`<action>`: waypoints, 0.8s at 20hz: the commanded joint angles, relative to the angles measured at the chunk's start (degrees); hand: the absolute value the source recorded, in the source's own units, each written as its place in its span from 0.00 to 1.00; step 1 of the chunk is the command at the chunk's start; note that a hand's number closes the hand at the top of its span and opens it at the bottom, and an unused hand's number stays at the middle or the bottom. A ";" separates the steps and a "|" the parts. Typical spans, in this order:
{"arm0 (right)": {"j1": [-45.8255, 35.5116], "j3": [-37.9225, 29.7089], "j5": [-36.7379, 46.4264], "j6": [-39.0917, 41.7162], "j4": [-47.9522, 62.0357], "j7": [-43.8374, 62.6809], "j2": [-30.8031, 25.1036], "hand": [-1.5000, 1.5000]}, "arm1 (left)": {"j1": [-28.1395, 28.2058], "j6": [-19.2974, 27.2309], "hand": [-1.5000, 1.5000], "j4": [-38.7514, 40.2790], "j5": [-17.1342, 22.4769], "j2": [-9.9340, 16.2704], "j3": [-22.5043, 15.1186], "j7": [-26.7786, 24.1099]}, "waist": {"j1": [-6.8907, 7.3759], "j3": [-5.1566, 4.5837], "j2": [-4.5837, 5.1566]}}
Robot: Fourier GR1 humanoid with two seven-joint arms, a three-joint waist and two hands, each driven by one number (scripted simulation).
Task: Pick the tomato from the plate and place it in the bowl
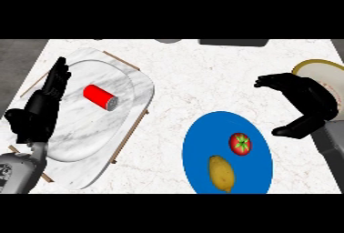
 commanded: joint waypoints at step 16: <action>-10.91 21.74 31.47 0.50 -5.00 -20.33 -14.45 0.00 | 0.66 3.91 0.50 -0.38 -4.71 -2.85 -1.71 2.72 | -1.23 -0.47 -1.47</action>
